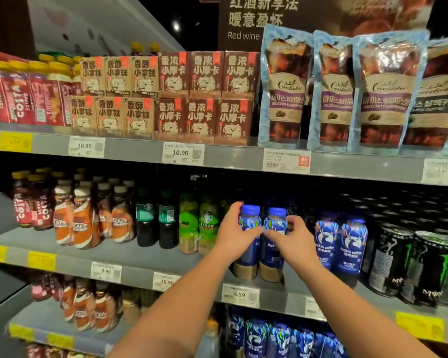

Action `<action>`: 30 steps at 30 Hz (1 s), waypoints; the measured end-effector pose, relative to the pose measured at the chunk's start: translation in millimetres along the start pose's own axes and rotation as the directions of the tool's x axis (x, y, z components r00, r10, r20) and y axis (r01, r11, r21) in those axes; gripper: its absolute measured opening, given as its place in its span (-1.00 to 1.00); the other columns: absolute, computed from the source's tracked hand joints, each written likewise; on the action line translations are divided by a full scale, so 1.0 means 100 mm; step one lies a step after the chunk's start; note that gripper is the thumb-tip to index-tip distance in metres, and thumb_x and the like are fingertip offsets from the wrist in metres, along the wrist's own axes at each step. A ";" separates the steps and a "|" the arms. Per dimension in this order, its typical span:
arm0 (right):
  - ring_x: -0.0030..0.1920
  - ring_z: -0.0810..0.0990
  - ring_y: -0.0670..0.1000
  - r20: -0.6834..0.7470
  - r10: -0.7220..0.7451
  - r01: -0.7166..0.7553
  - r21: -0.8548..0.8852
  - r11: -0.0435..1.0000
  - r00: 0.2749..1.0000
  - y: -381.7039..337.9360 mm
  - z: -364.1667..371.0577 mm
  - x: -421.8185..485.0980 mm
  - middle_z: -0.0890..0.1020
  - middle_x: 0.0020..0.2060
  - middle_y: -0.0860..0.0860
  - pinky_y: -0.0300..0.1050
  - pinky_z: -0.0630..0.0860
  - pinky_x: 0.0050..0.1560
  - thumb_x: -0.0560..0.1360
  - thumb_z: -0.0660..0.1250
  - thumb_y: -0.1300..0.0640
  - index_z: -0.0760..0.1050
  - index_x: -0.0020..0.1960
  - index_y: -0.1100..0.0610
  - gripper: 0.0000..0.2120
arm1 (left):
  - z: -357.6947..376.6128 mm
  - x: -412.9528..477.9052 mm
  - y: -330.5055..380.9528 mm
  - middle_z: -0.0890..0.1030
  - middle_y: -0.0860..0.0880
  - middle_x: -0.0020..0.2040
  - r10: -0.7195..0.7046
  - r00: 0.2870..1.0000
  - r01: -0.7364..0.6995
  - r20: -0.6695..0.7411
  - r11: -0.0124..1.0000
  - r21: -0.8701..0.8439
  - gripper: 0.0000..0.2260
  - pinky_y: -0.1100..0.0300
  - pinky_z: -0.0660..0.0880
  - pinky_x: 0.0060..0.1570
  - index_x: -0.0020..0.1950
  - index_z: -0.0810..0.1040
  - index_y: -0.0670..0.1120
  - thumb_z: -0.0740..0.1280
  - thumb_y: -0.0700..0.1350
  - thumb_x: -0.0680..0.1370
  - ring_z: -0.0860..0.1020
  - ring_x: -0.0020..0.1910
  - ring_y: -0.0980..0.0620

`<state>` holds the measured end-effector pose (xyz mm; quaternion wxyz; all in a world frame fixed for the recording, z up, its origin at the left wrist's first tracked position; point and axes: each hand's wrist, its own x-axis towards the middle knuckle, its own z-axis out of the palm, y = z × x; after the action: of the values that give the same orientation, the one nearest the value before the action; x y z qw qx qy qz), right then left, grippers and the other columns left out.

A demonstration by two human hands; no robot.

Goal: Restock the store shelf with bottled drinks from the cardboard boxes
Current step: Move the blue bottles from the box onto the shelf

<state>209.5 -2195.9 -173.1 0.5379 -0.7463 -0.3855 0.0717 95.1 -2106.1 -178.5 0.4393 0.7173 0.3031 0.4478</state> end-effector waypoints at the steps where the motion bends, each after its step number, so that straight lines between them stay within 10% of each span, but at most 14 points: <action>1: -0.06 0.56 0.04 0.048 0.028 -0.029 0.025 0.999 0.998 0.09 0.01 -0.04 0.56 -0.05 0.00 -0.02 0.50 -0.04 0.33 0.50 0.09 0.39 0.17 0.07 -0.53 | 0.01 -0.03 -0.05 0.48 0.06 0.13 -0.003 0.999 0.004 -0.040 1.000 0.009 -0.36 0.22 0.46 0.14 0.36 0.34 -0.05 0.52 -0.25 0.34 0.51 0.04 0.22; 7: -0.02 0.57 0.05 0.228 0.118 -0.106 -0.061 0.992 0.966 0.48 0.12 -0.23 0.60 -0.01 0.00 -0.04 0.49 0.00 0.28 0.49 0.17 0.42 0.11 0.06 -0.55 | 0.07 -0.31 -0.39 0.41 -0.01 0.11 -0.108 0.990 0.130 -0.092 0.948 0.290 -0.22 0.16 0.44 0.02 0.38 0.31 0.00 0.60 -0.03 0.24 0.46 0.06 0.01; 14: -0.08 0.60 0.01 0.115 0.116 -0.102 -0.124 0.987 0.987 0.53 0.22 -0.21 0.65 -0.11 -0.07 -0.12 0.45 -0.14 0.21 0.54 0.03 0.49 -0.06 -0.04 -0.64 | 0.08 -0.29 -0.61 0.59 0.03 0.13 -0.191 0.981 0.192 -0.017 0.976 0.101 -0.62 -0.04 0.51 0.14 0.14 0.37 0.10 0.43 -0.18 0.45 0.58 0.04 0.06; 20: 0.00 0.62 0.06 0.062 0.141 -0.122 -0.240 0.963 0.988 0.53 0.30 -0.20 0.65 -0.02 -0.05 -0.10 0.47 -0.11 0.21 0.48 -0.18 0.50 0.07 -0.02 -0.50 | 0.14 -0.22 -0.63 0.41 0.07 0.03 -0.148 0.980 0.186 -0.135 0.923 0.337 -0.49 0.14 0.42 -0.05 0.15 0.40 0.04 0.51 0.14 0.31 0.47 0.02 0.03; 30: -0.05 0.61 0.07 0.083 0.161 -0.135 -0.257 0.957 0.983 0.53 0.24 -0.18 0.66 -0.09 -0.06 -0.10 0.47 -0.12 0.23 0.45 -0.14 0.48 -0.02 -0.09 -0.64 | 0.17 -0.23 -0.69 0.60 0.09 -0.06 -0.086 0.993 0.102 -0.080 0.970 0.221 -0.79 0.01 0.55 0.02 0.03 0.53 0.07 0.46 -0.02 0.45 0.58 -0.08 0.08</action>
<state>210.4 -2196.1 -233.8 0.4118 -0.8303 -0.3616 0.1012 98.2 -2101.8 -253.6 0.3652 0.7313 0.4005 0.4140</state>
